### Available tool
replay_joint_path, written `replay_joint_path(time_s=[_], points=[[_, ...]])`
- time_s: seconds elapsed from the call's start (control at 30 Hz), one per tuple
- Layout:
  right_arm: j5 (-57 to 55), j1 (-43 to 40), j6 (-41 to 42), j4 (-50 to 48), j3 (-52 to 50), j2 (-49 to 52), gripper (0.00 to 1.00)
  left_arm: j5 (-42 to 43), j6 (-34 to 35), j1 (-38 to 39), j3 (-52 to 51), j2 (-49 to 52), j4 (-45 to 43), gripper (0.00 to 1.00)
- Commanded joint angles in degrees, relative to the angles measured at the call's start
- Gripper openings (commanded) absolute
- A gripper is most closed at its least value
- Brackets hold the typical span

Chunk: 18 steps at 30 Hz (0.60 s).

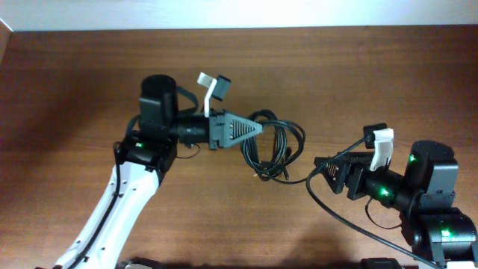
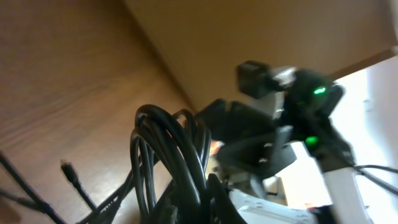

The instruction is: Untangle cables

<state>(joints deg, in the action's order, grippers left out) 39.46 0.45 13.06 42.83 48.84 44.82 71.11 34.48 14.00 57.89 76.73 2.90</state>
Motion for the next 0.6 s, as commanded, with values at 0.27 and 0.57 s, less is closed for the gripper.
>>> replay_joint_path(time_s=[0.27,0.57], points=[[0.8,-0.2,-16.3,4.0,0.0,-0.5,0.74,0.0,-56.2,12.0,0.3,-0.7,17.3,0.00],[2.4,-0.1,-19.9,3.8,0.0,-0.5,0.80,-4.5,-60.8,13.2,0.3,-0.7,24.2,0.00]])
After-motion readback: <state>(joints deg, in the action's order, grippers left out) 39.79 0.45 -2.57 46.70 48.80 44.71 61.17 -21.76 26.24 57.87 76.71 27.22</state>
